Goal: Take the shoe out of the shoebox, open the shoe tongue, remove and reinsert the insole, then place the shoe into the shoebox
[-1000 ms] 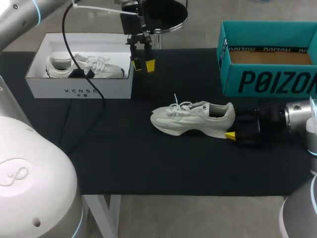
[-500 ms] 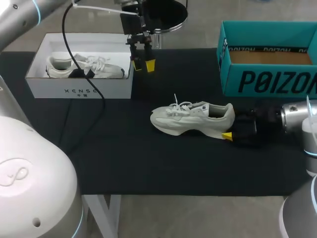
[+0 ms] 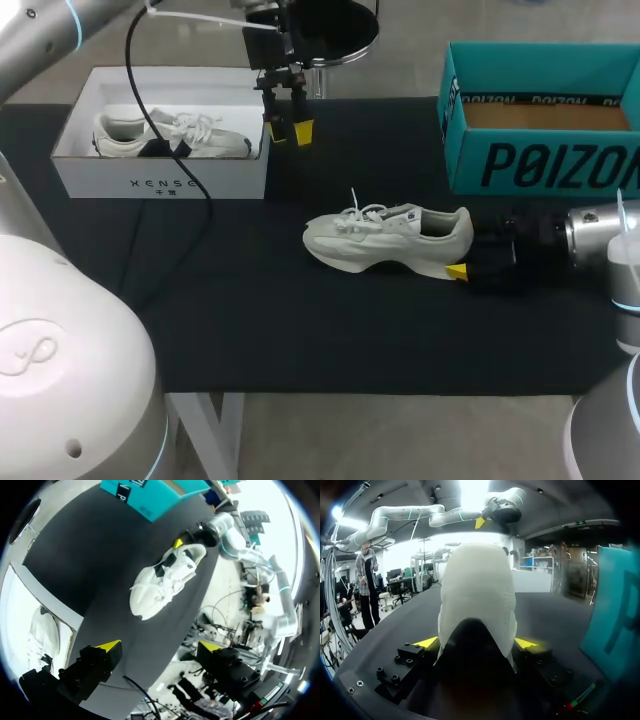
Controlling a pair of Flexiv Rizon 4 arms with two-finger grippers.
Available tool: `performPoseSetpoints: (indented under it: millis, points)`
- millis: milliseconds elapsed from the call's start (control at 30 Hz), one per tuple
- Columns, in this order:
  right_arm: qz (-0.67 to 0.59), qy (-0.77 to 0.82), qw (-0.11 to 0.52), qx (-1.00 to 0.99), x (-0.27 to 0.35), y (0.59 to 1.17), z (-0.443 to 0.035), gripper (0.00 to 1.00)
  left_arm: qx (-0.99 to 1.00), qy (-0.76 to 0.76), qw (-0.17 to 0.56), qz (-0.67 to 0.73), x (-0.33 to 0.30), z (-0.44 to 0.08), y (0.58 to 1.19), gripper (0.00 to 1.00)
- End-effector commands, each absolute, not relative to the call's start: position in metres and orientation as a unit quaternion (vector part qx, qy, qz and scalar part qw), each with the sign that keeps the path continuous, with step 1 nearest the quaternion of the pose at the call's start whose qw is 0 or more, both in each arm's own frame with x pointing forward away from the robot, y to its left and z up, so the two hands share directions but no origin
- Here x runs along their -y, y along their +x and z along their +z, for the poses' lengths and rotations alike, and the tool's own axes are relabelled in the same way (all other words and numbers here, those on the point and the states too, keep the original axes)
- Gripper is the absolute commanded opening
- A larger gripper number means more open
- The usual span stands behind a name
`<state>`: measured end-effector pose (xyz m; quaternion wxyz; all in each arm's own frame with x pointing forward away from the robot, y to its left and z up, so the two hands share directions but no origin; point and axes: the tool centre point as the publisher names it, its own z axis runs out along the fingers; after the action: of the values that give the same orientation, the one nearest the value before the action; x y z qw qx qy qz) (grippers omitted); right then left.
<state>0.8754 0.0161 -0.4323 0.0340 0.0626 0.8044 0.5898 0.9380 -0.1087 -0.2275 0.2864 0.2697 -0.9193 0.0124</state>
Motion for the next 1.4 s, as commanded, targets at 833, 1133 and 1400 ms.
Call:
performPoseSetpoints:
  millis: [833, 1133, 1400]
  points:
    - [0.588, 0.063, 0.034, -0.805, -0.019, 0.877, -0.436, 0.00, 0.875, 0.404, 0.266, -0.038, 0.194, -0.241, 0.850, 1.00]
    - [0.588, 0.063, 0.034, -0.805, -0.019, 0.877, -0.436, 0.00, 0.873, 0.408, 0.263, -0.048, 0.212, -0.245, 0.826, 1.00]
    - [0.588, 0.063, 0.034, -0.805, -0.019, 0.877, -0.436, 0.00, 0.874, 0.401, 0.269, -0.057, 0.213, -0.244, 0.825, 1.00]
